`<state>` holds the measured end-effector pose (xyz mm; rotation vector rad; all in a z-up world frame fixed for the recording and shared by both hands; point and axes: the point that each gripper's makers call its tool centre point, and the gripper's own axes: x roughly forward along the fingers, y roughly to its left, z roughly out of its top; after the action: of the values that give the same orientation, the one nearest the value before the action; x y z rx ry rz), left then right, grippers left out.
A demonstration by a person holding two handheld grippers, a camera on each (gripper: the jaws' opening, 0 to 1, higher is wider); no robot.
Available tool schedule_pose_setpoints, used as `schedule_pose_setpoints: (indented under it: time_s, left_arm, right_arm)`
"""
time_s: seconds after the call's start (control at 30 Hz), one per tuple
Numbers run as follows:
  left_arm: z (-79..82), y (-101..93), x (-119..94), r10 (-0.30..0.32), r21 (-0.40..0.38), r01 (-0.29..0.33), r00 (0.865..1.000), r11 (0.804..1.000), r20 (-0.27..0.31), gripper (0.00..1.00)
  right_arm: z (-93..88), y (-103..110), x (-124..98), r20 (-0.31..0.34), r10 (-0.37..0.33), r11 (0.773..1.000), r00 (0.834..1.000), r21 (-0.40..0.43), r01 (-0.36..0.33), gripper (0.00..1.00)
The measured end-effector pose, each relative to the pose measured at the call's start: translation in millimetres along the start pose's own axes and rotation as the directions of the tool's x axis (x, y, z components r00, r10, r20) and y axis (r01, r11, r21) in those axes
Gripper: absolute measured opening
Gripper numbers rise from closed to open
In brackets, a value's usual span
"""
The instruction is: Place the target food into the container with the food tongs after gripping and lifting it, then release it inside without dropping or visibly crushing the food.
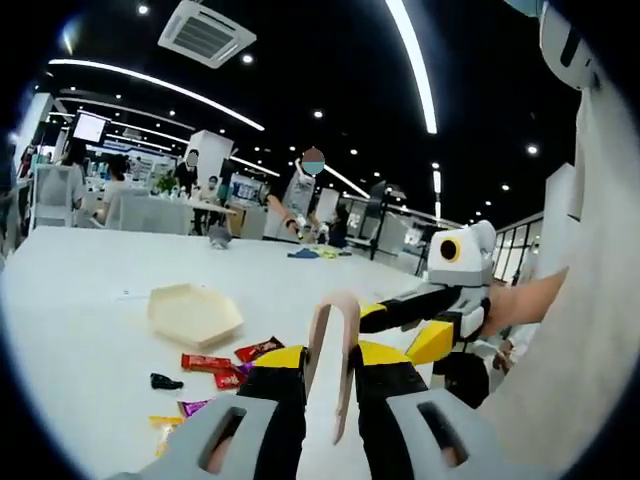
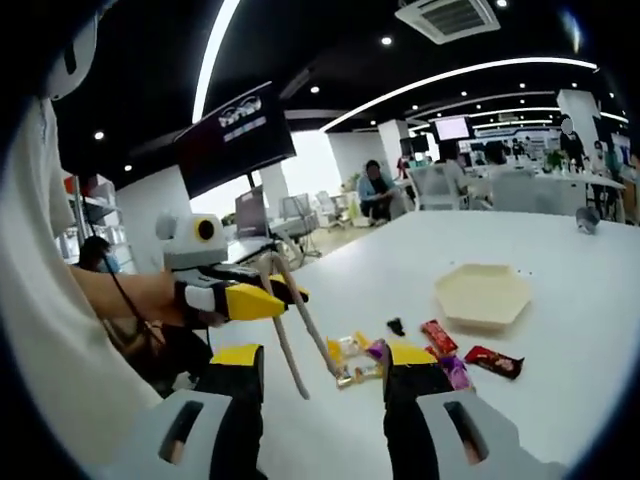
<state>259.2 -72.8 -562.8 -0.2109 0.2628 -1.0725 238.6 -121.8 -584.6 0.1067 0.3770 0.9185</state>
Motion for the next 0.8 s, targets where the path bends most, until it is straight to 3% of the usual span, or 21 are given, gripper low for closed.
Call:
schedule_pose_setpoints:
  time_s: [0.3, 0.8]
  left_arm:
    - [16.0, -1.7, -5, 0.004, 0.011, -0.005, 0.999, 1.000, 0.041, 0.15]
    - [32.7, -2.8, -5, -0.008, -0.022, 0.010, 0.994, 1.000, 0.111, 0.15]
  right_arm:
    - [-1.9, 18, 11, -0.041, 0.046, 0.996, 0.998, -0.079, -0.049, 0.51]
    - [-4.6, 34, 28, -0.073, 0.109, 0.986, 0.991, -0.115, -0.117, 0.54]
